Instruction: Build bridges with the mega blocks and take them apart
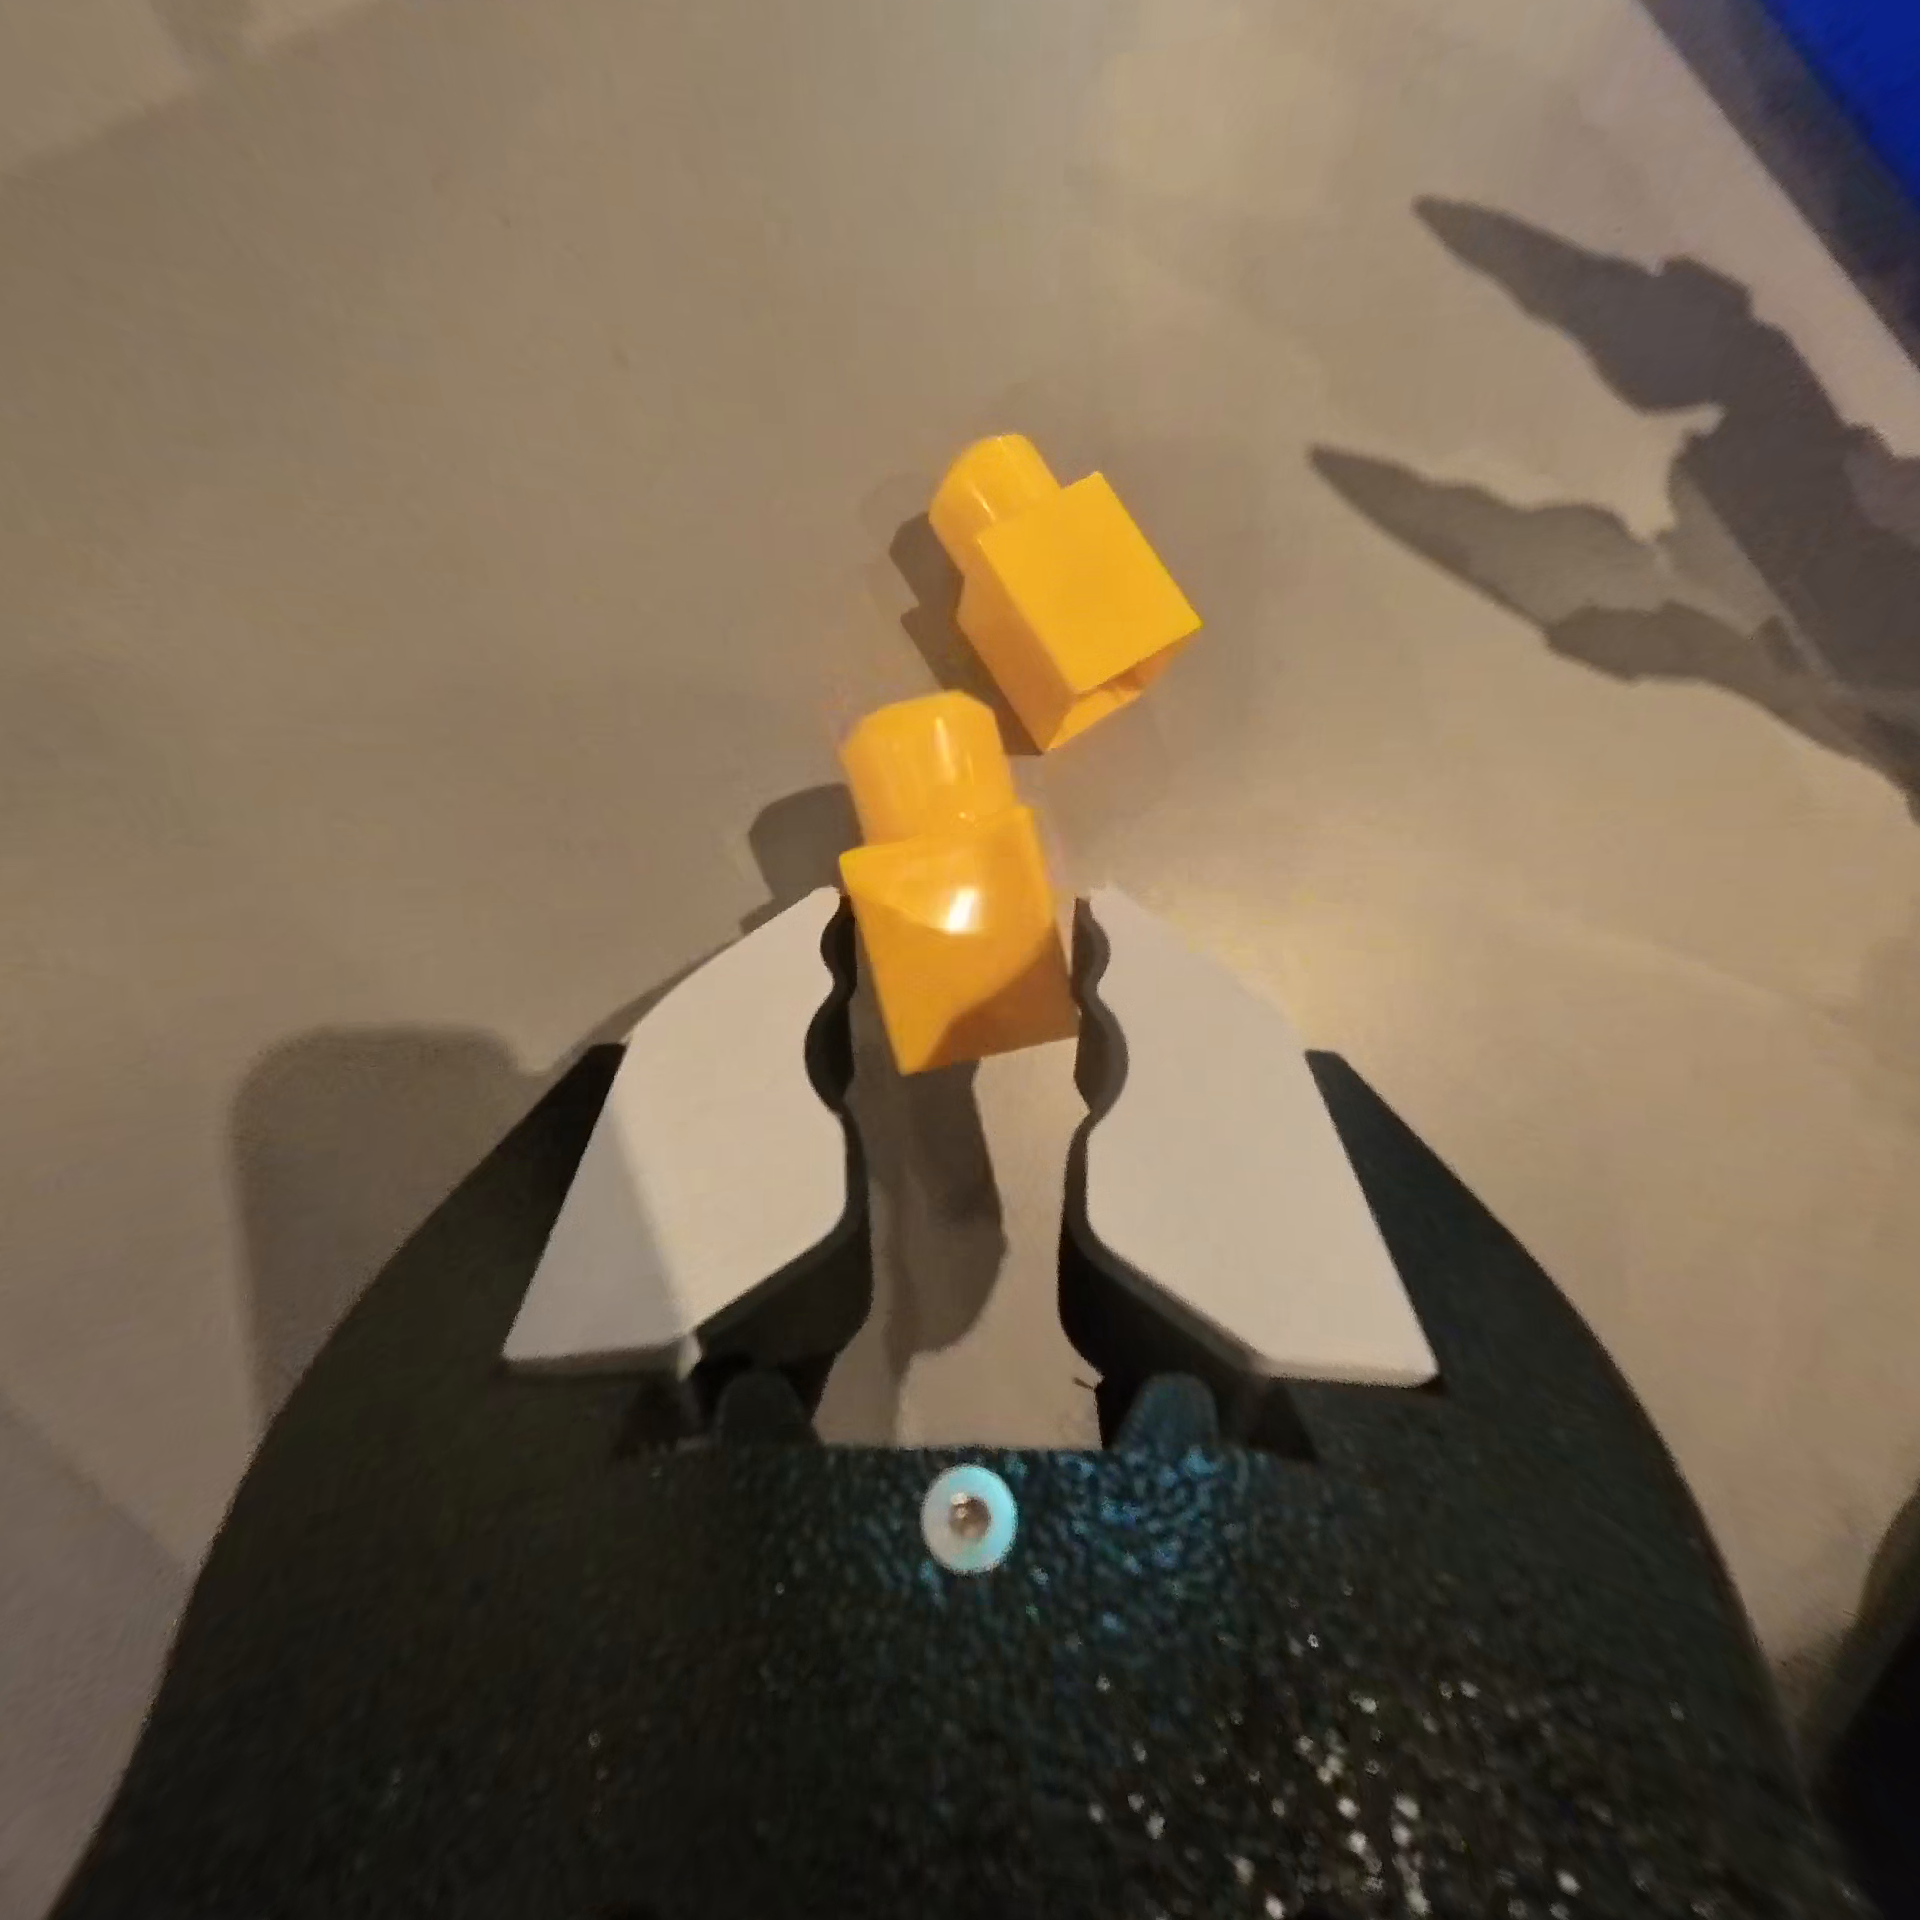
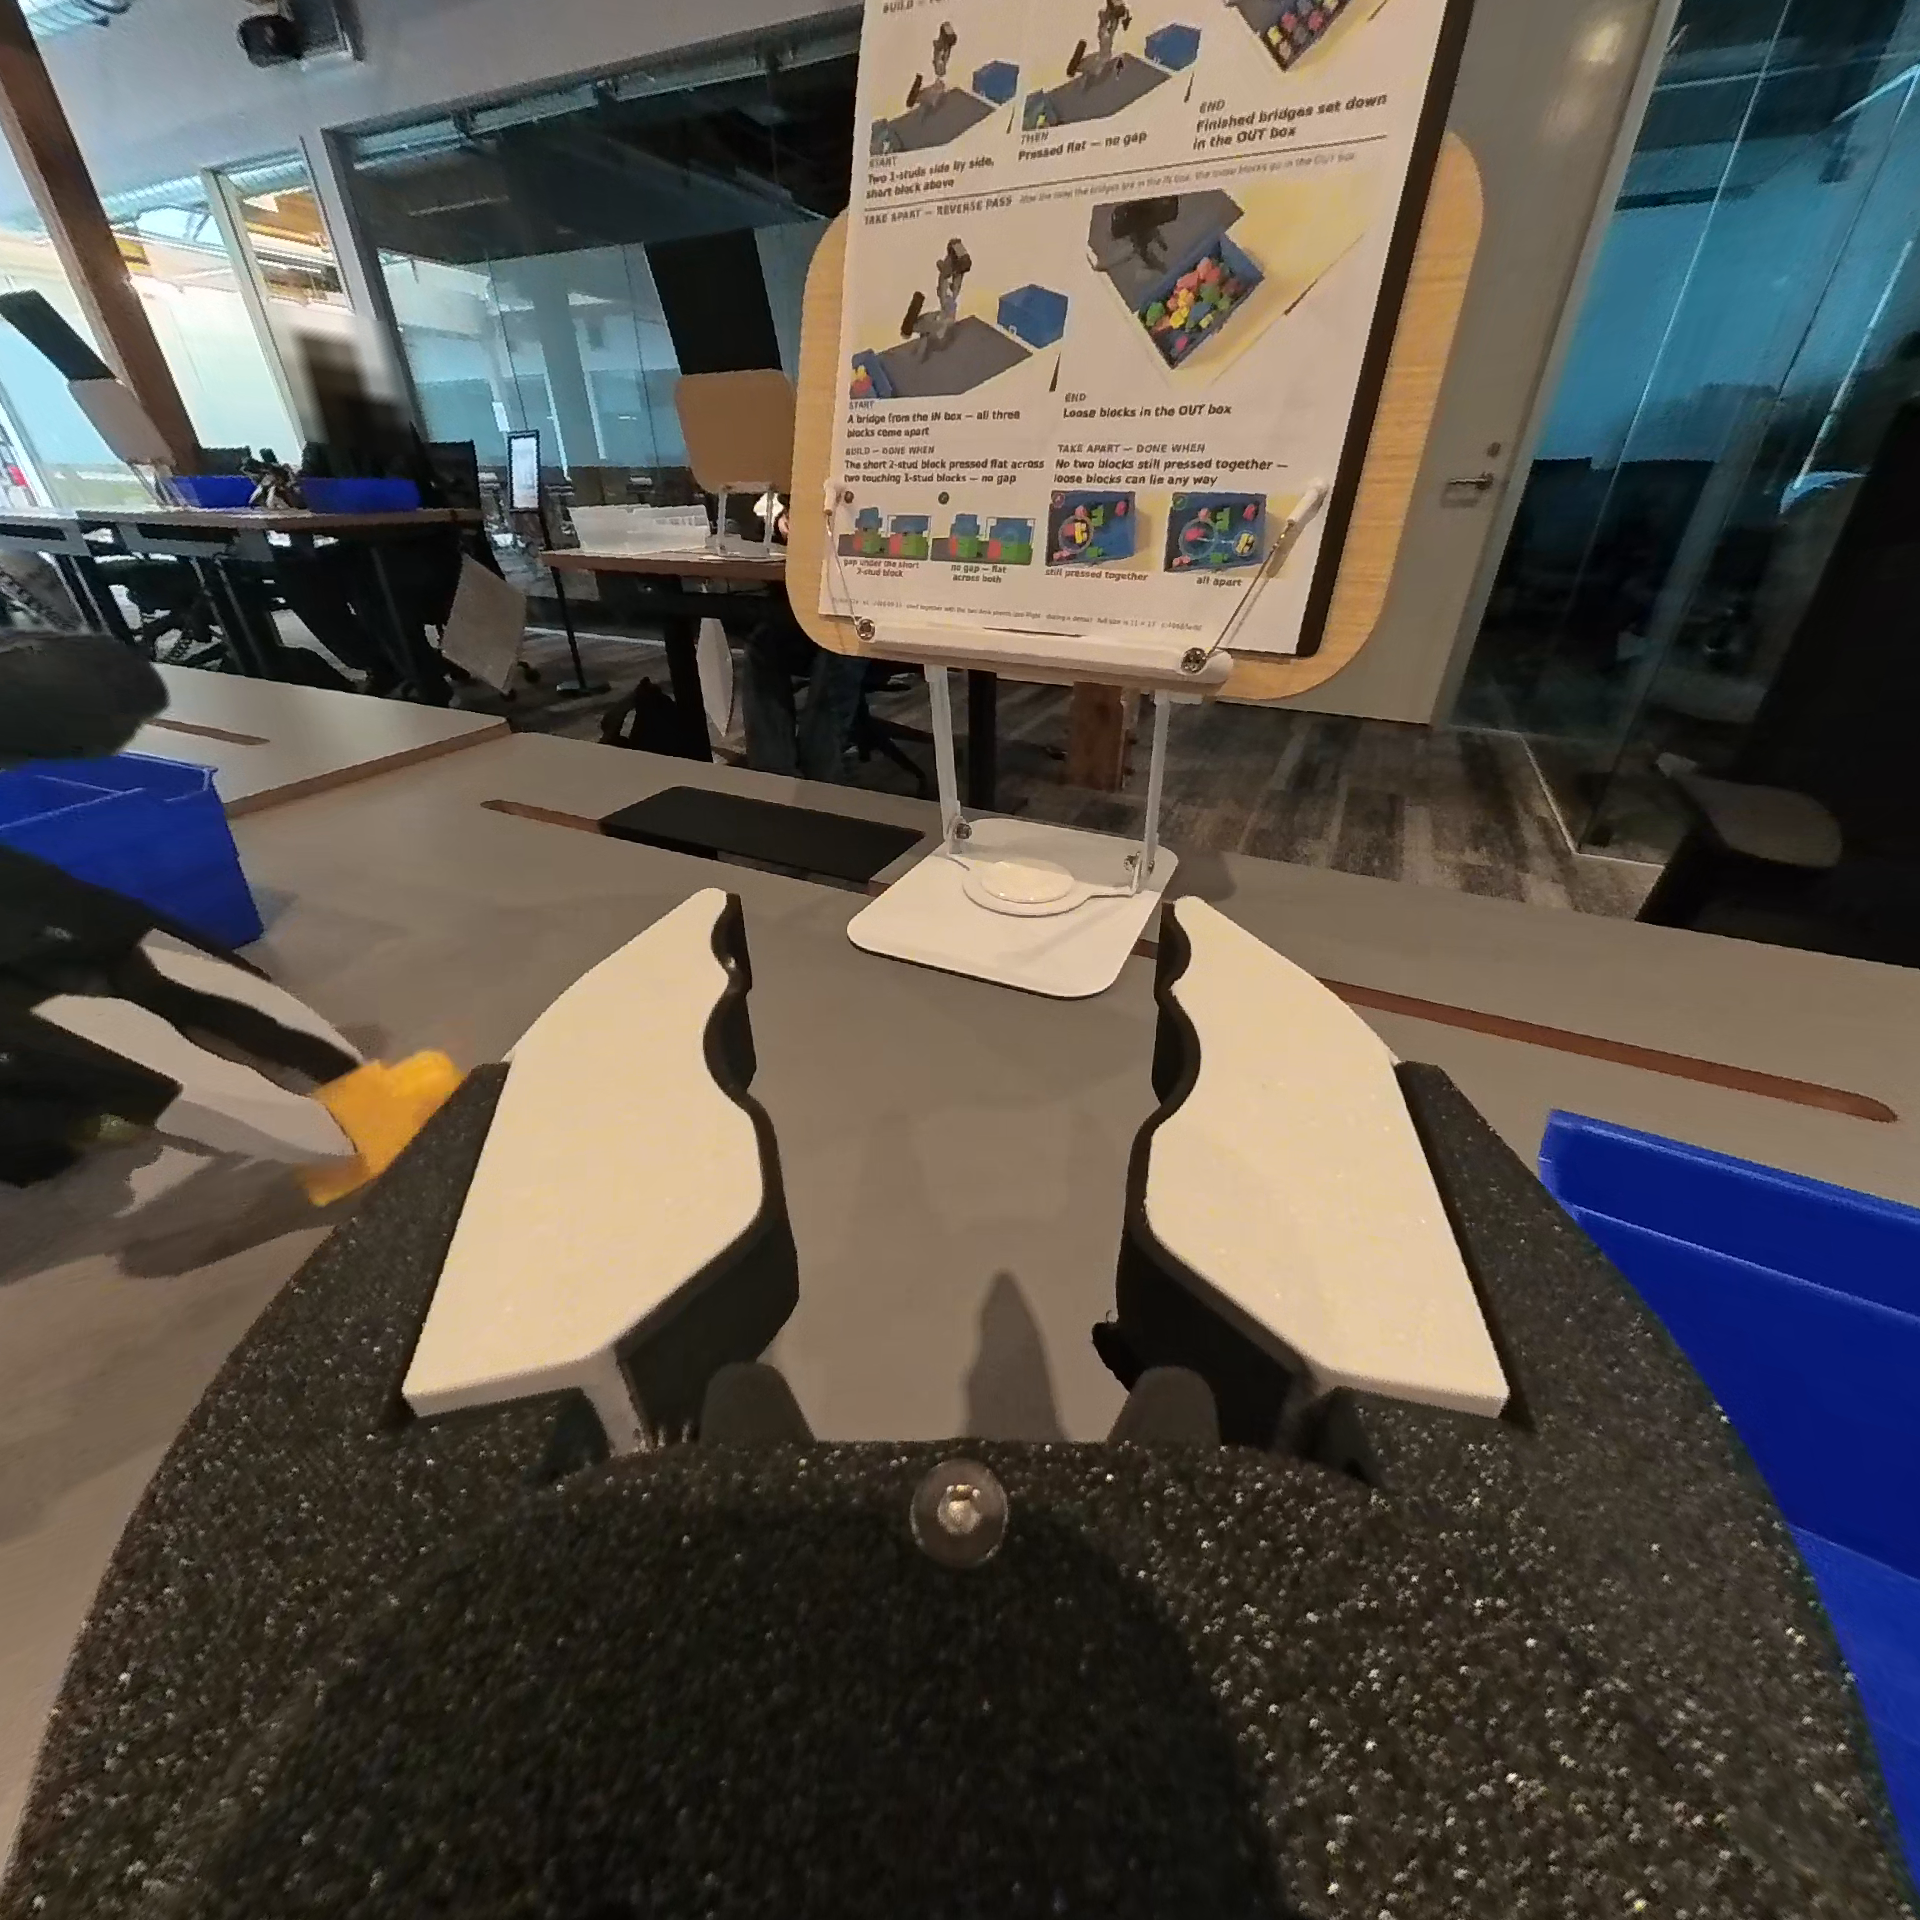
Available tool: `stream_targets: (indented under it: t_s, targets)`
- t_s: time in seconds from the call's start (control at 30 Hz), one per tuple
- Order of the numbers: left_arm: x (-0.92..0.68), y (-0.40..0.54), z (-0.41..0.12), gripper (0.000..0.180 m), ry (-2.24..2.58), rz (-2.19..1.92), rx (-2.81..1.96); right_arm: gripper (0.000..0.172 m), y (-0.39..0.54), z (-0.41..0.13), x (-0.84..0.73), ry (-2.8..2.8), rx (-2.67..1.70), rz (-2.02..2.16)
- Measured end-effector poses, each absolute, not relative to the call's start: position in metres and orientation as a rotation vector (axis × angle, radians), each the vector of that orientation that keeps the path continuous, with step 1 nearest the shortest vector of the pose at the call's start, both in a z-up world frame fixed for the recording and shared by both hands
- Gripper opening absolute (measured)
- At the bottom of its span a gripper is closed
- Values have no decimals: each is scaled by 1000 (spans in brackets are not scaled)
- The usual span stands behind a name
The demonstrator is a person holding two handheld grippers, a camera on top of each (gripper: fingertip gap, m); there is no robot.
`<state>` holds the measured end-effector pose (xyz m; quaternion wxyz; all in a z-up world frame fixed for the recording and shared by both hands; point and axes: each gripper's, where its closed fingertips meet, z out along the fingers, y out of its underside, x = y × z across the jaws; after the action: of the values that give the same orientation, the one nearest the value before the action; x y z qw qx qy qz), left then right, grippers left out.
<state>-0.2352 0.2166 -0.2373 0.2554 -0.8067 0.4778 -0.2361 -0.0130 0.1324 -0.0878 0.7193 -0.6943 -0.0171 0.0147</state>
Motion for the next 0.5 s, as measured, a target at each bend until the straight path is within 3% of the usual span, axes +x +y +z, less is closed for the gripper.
stream_targets:
  t_s: [0.27,0.5]
  targets:
    - [-237,217,-244,36,1313,-644,-2231,75,132,-88,-12,-37,-1537,32]
    - [-243,219,-239,47,1316,-642,-2197,75,133,-89,-12,-36,-1540,39]
